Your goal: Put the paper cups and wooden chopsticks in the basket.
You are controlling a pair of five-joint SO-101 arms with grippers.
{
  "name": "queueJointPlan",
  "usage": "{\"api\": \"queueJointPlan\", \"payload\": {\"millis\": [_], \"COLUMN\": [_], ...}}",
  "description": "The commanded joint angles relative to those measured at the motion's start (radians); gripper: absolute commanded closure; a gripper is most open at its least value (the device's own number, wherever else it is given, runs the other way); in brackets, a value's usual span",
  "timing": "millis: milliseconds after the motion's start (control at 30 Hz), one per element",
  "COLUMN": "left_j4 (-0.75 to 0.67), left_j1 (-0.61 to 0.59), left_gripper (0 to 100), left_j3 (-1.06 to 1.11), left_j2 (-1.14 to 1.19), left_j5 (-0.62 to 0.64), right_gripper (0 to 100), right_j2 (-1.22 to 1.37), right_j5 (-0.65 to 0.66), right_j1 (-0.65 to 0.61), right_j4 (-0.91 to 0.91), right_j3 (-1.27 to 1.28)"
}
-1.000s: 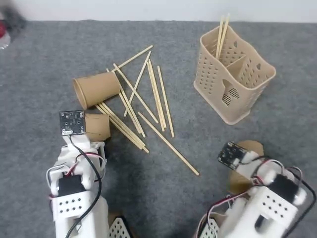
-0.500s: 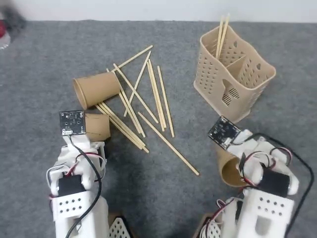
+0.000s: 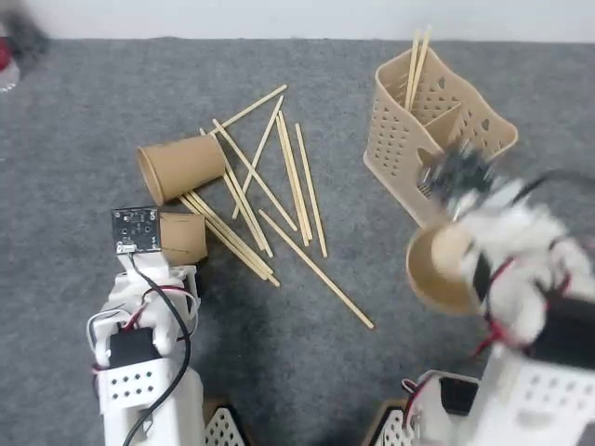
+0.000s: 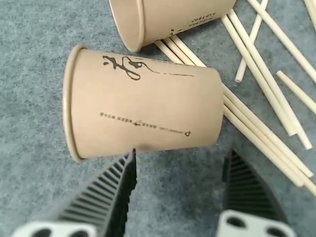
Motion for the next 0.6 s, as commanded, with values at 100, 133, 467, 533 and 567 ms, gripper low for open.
{"api": "queueJointPlan", "payload": {"millis": [100,133,467,533,567], "left_j4": [-0.02,-0.02,-0.02,-0.02,-0.02], "left_j1": [0.008,0.008,0.008,0.008,0.008], "left_gripper": [73,73,73,73,73], "left_j3": [-0.005,-0.005,-0.005,-0.005,-0.005], "left_j2": [-0.008,-0.008,-0.008,-0.008,-0.008], "left_j5": [0.008,0.008,0.008,0.008,0.008], "right_gripper": [99.0,99.0,99.0,99.0,99.0], "right_j2": [0.308,0.334,0.519,0.526,0.526], "right_j5": [-0.396,-0.437,-0.649,-0.666,-0.681], "right_j1": [-0.001,-0.002,0.005,0.007,0.008], "right_j4": [0.039,0.039,-0.031,-0.061,-0.071], "right_j3": [-0.477,-0.506,-0.592,-0.592,-0.592]}}
